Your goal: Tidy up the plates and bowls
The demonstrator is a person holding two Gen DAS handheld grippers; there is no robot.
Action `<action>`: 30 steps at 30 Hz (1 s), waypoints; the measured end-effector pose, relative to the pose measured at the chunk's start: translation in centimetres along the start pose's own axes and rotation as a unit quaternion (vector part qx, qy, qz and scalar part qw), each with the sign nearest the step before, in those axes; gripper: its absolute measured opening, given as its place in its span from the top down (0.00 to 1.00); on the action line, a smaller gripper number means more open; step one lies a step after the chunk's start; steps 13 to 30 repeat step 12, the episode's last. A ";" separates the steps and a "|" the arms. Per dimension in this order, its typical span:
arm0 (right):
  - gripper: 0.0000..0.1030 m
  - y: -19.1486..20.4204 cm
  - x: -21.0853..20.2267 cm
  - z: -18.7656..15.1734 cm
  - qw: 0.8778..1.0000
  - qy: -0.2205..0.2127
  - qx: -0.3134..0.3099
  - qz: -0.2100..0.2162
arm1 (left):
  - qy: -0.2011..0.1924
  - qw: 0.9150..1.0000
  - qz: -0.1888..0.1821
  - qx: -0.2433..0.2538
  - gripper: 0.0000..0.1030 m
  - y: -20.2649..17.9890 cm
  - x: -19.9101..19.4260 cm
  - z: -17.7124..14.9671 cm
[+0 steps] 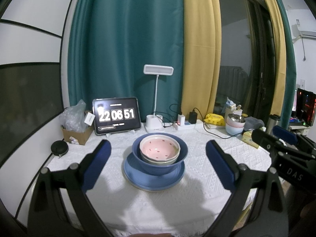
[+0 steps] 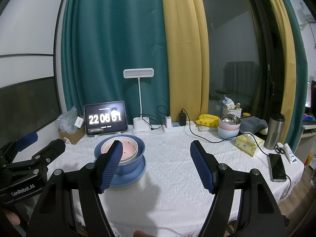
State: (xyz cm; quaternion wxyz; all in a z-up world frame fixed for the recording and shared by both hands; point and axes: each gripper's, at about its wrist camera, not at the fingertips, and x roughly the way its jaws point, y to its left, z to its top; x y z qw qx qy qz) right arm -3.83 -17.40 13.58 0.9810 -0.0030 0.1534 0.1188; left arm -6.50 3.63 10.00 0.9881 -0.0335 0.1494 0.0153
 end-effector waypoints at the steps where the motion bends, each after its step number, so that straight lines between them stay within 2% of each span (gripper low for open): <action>1: 0.28 0.0 0.0 0.0 1.000 0.000 0.000 0.000 | 0.000 1.000 0.000 0.000 0.05 0.0 0.0 0.0; 30: 0.28 0.0 0.1 0.0 1.000 0.002 0.000 0.000 | -0.005 1.000 -0.003 0.007 0.05 -0.1 0.3 -0.1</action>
